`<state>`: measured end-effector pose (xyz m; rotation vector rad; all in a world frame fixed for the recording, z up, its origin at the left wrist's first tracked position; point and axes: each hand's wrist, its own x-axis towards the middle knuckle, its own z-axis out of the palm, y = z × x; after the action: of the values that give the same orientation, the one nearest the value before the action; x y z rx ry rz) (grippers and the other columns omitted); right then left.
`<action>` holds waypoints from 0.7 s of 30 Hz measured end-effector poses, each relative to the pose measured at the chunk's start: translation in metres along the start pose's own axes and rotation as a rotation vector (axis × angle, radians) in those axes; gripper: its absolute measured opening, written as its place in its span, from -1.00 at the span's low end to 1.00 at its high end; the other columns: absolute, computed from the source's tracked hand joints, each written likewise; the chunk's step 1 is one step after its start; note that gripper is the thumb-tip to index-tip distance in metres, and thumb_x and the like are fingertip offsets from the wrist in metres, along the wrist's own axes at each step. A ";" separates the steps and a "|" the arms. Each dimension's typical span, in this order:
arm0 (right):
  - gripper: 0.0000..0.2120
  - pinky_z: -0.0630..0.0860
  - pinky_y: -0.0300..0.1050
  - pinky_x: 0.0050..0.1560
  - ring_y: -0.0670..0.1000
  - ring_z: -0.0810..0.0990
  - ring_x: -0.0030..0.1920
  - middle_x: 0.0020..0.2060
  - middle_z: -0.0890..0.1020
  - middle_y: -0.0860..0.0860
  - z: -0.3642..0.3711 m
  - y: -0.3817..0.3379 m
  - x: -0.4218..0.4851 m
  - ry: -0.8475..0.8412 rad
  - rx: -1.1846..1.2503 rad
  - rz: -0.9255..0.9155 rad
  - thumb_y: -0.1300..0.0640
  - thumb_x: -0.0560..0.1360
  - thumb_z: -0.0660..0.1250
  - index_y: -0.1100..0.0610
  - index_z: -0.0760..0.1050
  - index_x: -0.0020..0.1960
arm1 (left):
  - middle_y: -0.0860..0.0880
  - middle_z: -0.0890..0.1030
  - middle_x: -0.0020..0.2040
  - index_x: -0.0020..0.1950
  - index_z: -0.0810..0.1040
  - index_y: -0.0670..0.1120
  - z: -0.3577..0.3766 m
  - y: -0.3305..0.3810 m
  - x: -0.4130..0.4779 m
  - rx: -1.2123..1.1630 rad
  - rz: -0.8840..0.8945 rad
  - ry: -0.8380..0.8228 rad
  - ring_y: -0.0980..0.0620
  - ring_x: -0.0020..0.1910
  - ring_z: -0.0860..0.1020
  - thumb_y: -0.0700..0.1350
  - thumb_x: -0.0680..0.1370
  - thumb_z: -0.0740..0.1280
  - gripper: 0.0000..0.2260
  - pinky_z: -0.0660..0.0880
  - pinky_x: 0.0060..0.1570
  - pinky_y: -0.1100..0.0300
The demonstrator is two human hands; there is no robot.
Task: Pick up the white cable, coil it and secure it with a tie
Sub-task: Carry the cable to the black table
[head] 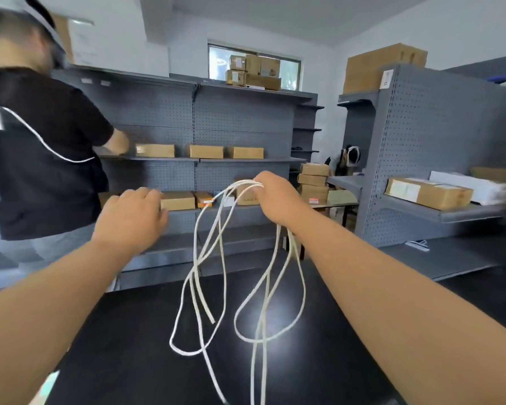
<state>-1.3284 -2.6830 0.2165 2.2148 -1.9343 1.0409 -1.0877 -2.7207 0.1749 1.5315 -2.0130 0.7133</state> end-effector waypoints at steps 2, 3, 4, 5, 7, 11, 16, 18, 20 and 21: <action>-0.80 0.31 -0.11 -0.20 0.07 0.44 -0.16 -0.17 0.49 0.10 0.013 0.001 0.029 0.052 0.103 0.017 0.20 0.59 0.10 0.28 0.46 0.05 | -0.21 0.58 0.03 0.14 0.50 -0.18 0.016 -0.016 0.023 0.017 -0.006 0.027 -0.26 0.01 0.52 -0.03 0.55 0.21 -0.72 0.41 -0.04 -0.08; -0.78 0.30 -0.11 -0.21 0.06 0.43 -0.18 -0.18 0.49 0.09 0.022 0.005 0.041 0.078 0.161 0.033 0.18 0.59 0.10 0.28 0.47 0.05 | -0.22 0.58 0.02 0.13 0.51 -0.19 0.024 -0.022 0.033 0.016 -0.009 0.043 -0.27 -0.01 0.52 -0.04 0.55 0.22 -0.72 0.41 -0.06 -0.08; -0.78 0.29 -0.09 -0.24 0.05 0.41 -0.22 -0.22 0.48 0.08 0.032 0.010 0.052 0.098 0.222 0.059 0.18 0.59 0.10 0.27 0.47 0.02 | -0.23 0.58 0.02 0.13 0.51 -0.19 0.033 -0.028 0.042 0.013 -0.017 0.053 -0.28 -0.02 0.52 -0.05 0.54 0.22 -0.73 0.41 -0.08 -0.09; -0.78 0.27 -0.08 -0.29 0.04 0.39 -0.27 -0.28 0.47 0.08 0.046 0.018 0.061 0.105 0.283 0.099 0.19 0.58 0.10 0.26 0.48 -0.05 | -0.24 0.58 0.01 0.13 0.51 -0.19 0.043 -0.033 0.047 0.013 -0.025 0.051 -0.29 -0.03 0.52 -0.05 0.54 0.23 -0.73 0.41 -0.09 -0.09; -0.74 0.24 -0.08 -0.35 0.03 0.33 -0.35 -0.37 0.41 0.05 0.081 0.038 0.075 0.103 0.397 0.204 0.20 0.57 0.09 0.16 0.42 -0.25 | -0.23 0.59 0.01 0.14 0.51 -0.19 0.067 -0.038 0.053 0.011 -0.032 0.017 -0.28 -0.04 0.52 -0.05 0.54 0.21 -0.72 0.42 -0.09 -0.09; -0.82 0.35 -0.01 -0.17 0.07 0.39 -0.25 -0.25 0.44 0.10 0.169 0.091 0.075 0.083 0.578 0.481 0.15 0.58 0.11 0.13 0.37 -0.18 | -0.17 0.58 0.09 0.20 0.49 -0.13 0.123 -0.032 0.047 -0.028 -0.058 -0.121 -0.23 0.06 0.51 -0.01 0.55 0.19 -0.70 0.41 -0.01 -0.07; -0.78 0.41 -0.01 -0.05 0.14 0.47 -0.08 -0.05 0.52 0.22 0.246 0.167 0.049 0.001 0.444 0.731 0.18 0.59 0.10 0.30 0.43 0.06 | -0.10 0.58 0.09 0.19 0.48 -0.08 0.182 -0.013 0.030 -0.030 -0.069 -0.261 -0.15 0.07 0.52 0.02 0.56 0.16 -0.71 0.41 0.00 -0.02; -0.76 0.39 -0.10 -0.18 0.19 0.52 -0.10 -0.05 0.53 0.25 0.259 0.201 0.042 -0.038 0.404 0.839 0.21 0.58 0.08 0.34 0.43 0.09 | -0.08 0.57 0.09 0.17 0.48 -0.07 0.200 -0.005 0.024 -0.035 -0.091 -0.315 -0.14 0.08 0.52 0.03 0.56 0.15 -0.72 0.40 0.03 0.00; -0.75 0.42 -0.10 -0.20 0.22 0.56 -0.10 -0.04 0.57 0.28 0.267 0.233 0.038 -0.087 0.380 0.927 0.25 0.56 0.10 0.37 0.45 0.09 | -0.06 0.56 0.10 0.17 0.46 -0.05 0.216 0.003 0.018 -0.035 -0.130 -0.366 -0.11 0.11 0.50 0.04 0.57 0.14 -0.73 0.39 0.06 0.01; -0.76 0.44 -0.05 -0.14 0.25 0.58 -0.04 -0.01 0.58 0.32 0.272 0.248 0.035 -0.133 0.346 0.953 0.27 0.55 0.12 0.39 0.47 0.09 | -0.05 0.56 0.10 0.17 0.46 -0.04 0.224 0.008 0.015 -0.022 -0.141 -0.388 -0.10 0.11 0.50 0.05 0.57 0.13 -0.73 0.39 0.05 0.03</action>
<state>-1.4233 -2.8880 -0.0761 1.4127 -3.1837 1.3900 -1.1172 -2.8807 0.0196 1.8913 -2.1424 0.3564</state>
